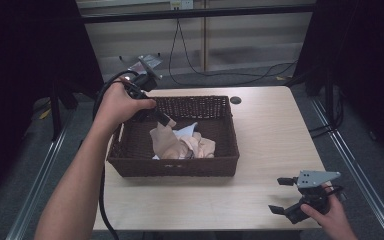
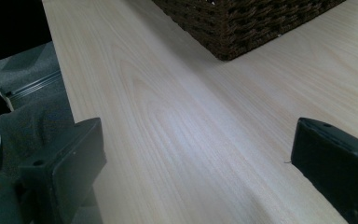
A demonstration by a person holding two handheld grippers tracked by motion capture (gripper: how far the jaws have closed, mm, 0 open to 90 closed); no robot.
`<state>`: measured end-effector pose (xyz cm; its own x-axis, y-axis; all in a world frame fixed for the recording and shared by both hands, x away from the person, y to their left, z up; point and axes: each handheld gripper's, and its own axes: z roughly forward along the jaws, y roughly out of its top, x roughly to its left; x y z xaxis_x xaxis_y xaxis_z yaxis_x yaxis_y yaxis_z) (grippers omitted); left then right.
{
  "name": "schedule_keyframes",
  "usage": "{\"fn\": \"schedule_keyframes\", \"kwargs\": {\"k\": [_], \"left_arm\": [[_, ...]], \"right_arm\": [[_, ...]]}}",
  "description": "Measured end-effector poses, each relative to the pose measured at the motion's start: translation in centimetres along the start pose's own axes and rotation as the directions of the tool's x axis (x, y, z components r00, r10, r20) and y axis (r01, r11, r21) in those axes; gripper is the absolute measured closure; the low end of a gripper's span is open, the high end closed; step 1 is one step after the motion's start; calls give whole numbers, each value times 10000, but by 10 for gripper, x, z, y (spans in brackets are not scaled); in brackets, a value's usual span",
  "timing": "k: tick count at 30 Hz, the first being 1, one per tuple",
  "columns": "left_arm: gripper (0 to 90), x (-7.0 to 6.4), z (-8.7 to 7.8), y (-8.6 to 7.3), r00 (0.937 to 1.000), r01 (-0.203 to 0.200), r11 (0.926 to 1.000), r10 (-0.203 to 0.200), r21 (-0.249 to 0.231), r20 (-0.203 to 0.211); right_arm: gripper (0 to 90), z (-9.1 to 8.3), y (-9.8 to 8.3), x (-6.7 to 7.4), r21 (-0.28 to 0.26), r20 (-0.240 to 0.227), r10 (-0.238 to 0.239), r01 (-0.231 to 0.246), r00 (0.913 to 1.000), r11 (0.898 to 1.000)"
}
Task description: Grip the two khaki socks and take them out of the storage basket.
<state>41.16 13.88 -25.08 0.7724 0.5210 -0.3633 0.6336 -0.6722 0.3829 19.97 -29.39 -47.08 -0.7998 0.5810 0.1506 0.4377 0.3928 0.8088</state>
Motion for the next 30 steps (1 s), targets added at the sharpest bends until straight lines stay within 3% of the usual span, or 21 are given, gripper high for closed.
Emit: {"fn": "schedule_keyframes", "kwargs": {"k": [13,30], "left_arm": [[843,-21,-18,5,9988,-437,9989,433,192,208],[840,-43,-18,-2,9917,-1192,9909,1157,619,567]], "right_arm": [[28,2,0,0,159,17,-58,58,10000,9999],[29,4,1,-1,245,40,-121,120,9999,9996]]}}
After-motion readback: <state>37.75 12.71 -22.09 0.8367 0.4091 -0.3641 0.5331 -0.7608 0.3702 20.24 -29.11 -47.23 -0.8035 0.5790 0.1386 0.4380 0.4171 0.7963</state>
